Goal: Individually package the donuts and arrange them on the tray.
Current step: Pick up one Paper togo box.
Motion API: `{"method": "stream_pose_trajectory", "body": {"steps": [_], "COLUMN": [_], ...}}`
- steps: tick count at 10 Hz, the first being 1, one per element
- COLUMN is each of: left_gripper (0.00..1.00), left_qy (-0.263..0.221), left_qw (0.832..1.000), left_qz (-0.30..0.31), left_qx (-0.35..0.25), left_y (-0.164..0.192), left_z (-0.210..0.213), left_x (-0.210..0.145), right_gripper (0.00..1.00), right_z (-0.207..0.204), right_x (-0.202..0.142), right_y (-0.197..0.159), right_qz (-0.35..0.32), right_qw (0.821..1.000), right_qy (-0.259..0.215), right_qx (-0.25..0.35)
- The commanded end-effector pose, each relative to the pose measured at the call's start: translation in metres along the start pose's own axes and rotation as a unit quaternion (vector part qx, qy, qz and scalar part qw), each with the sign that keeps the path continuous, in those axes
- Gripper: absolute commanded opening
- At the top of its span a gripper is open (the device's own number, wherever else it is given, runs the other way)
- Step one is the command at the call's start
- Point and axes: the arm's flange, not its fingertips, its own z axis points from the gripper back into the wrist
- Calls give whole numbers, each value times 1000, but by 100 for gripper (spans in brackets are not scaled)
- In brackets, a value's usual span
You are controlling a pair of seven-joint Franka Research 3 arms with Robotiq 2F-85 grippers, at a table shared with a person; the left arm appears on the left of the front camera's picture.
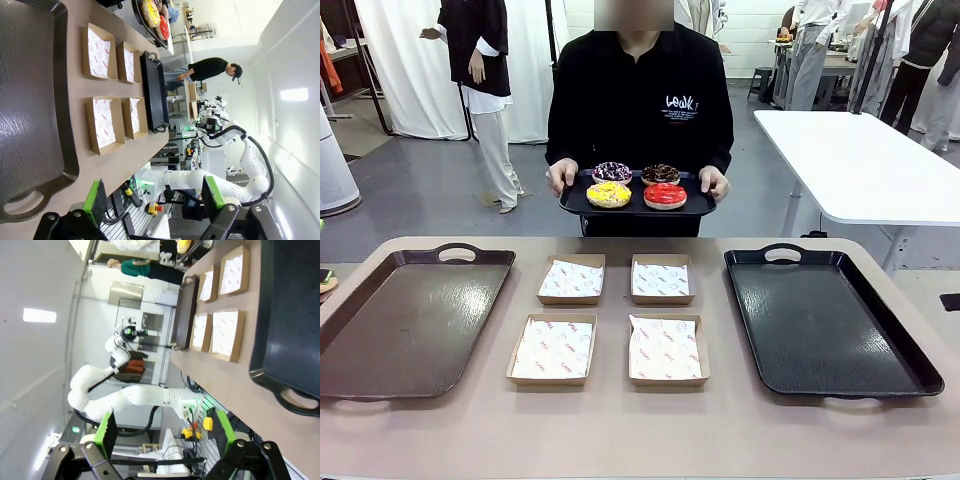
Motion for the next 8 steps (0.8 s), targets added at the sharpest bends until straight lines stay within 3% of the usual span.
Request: {"method": "stream_pose_trajectory", "body": {"steps": [1, 3, 5, 8], "left_gripper": [100, 100, 100, 100], "left_qy": [-8, -8, -8, -8], "left_qw": [1000, 1000, 1000, 1000], "left_qz": [1, 1, 1, 1], "left_qx": [-2, -2, -2, -2], "left_y": [-1, -1, -1, -1], "left_z": [0, 0, 0, 0], "left_x": [1, 1, 1, 1], "right_gripper": [100, 100, 100, 100], "right_z": [-39, -82, -134, -203], "right_x": [5, 17, 26, 33], "right_y": [39, 75, 115, 120], "right_qz": [4, -16, -40, -37], "right_qw": [997, 986, 956, 913], "right_qy": [54, 114, 185, 185], "right_qx": [-62, -120, -226, -361]}}
